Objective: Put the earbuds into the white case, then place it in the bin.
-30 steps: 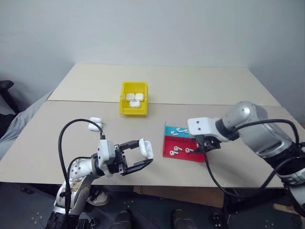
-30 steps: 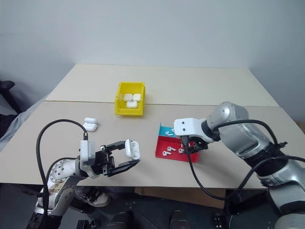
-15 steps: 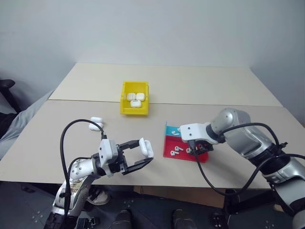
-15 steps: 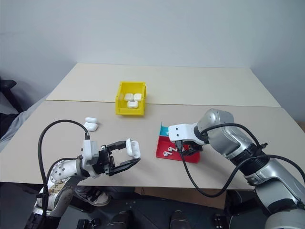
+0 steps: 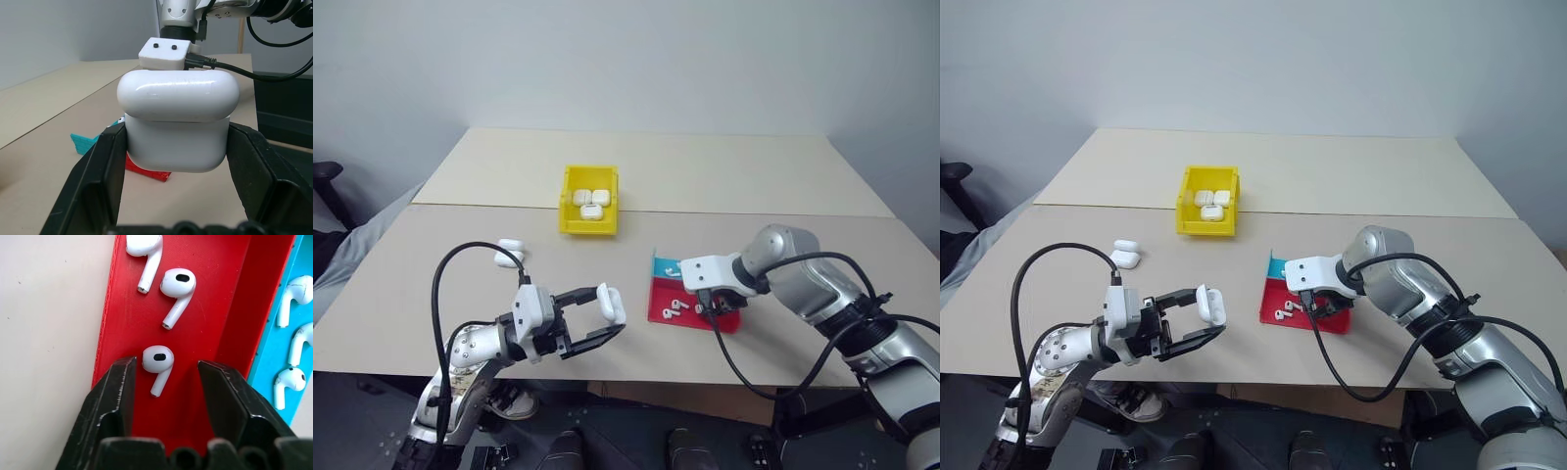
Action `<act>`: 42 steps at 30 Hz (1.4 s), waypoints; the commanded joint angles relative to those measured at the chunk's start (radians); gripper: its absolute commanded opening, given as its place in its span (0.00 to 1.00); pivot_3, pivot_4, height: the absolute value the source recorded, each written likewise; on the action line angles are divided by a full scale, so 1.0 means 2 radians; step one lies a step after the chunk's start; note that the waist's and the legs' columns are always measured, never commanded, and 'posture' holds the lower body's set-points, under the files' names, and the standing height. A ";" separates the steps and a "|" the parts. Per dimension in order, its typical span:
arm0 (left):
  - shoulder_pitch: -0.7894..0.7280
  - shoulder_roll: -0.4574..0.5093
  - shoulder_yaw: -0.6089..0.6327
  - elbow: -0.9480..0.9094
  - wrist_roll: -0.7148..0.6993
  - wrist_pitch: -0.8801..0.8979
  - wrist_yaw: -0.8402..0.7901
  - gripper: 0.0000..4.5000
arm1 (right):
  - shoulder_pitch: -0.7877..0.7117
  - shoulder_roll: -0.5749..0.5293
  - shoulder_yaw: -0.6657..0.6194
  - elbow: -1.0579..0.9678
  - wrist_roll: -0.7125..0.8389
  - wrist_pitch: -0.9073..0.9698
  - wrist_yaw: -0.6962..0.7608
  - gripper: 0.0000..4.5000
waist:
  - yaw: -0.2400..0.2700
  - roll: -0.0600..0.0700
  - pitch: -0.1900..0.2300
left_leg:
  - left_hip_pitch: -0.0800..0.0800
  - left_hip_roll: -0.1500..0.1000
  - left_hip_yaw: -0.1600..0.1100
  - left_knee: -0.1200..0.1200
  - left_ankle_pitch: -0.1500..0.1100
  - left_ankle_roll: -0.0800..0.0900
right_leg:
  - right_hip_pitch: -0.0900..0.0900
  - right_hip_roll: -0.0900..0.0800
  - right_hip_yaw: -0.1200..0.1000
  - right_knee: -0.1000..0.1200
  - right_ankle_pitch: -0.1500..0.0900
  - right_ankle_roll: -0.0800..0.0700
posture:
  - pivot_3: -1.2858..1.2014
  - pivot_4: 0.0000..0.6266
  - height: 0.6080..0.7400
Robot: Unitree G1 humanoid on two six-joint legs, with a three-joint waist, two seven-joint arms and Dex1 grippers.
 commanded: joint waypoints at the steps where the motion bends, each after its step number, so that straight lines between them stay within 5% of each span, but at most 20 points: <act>1: -0.001 0.004 0.001 -0.021 -0.007 0.002 0.003 0.61 | 0.004 -0.001 -0.008 -0.008 -0.005 -0.012 0.006 0.56 | 0.000 0.000 0.000 | 0.000 0.000 0.000 0.000 0.000 0.000 | 0.000 0.000 0.000 0.000 0.000 0.000 | 0.52 0.24 1.00; 4: -0.001 0.005 0.000 -0.023 -0.006 0.003 0.003 0.61 | 0.006 -0.001 -0.010 -0.011 -0.004 -0.013 0.009 0.56 | 0.000 0.000 0.000 | 0.000 0.000 0.000 0.000 0.000 0.000 | 0.000 0.000 0.000 0.000 0.000 0.000 | 0.52 0.24 1.00; 8: -0.003 0.010 -0.002 -0.026 -0.005 0.013 0.003 0.61 | 0.005 0.001 -0.011 -0.007 -0.006 -0.012 0.011 0.38 | 0.000 0.000 0.000 | 0.000 0.000 0.000 0.000 0.000 0.000 | 0.000 0.000 0.000 0.000 0.000 0.000 | 0.52 0.24 1.00; 21: -0.007 0.018 -0.006 -0.027 -0.003 0.023 0.003 0.61 | 0.008 0.003 -0.013 -0.005 -0.008 -0.023 0.010 0.38 | 0.000 0.000 0.000 | 0.000 0.000 0.000 0.000 0.000 0.000 | 0.000 0.000 0.000 0.000 0.000 0.000 | 0.52 0.24 1.00; 25: -0.006 0.022 -0.006 -0.029 -0.004 0.025 0.001 0.61 | 0.012 0.001 -0.013 -0.006 -0.011 -0.032 0.011 0.19 | 0.000 0.000 0.000 | 0.000 0.000 0.000 0.000 0.000 0.000 | 0.000 0.000 0.000 0.000 0.000 0.000 | 0.52 0.24 1.00; 32: -0.009 0.019 -0.005 -0.027 -0.006 0.022 0.002 0.61 | 0.014 0.003 -0.024 -0.012 -0.006 -0.027 0.008 0.19 | 0.000 0.000 0.000 | 0.000 0.000 0.000 0.000 0.000 0.000 | 0.000 0.000 0.000 0.000 0.000 0.000 | 0.52 0.24 1.00; 37: -0.037 0.003 -0.004 -0.014 -0.004 0.018 0.013 0.61 | 0.018 -0.004 -0.074 -0.063 0.026 0.007 0.006 0.19 | 0.001 0.000 0.000 | 0.000 0.000 0.000 0.000 0.000 0.000 | 0.000 0.000 0.000 0.000 0.000 0.000 | 0.52 0.24 1.00; 42: -0.069 -0.004 -0.002 -0.045 -0.062 0.060 0.006 0.61 | 0.025 0.001 -0.208 -0.144 0.128 0.077 -0.017 0.19 | 0.003 0.000 0.000 | 0.000 0.000 0.000 0.000 0.000 0.000 | 0.000 0.000 0.000 0.000 0.000 0.000 | 0.52 0.24 1.00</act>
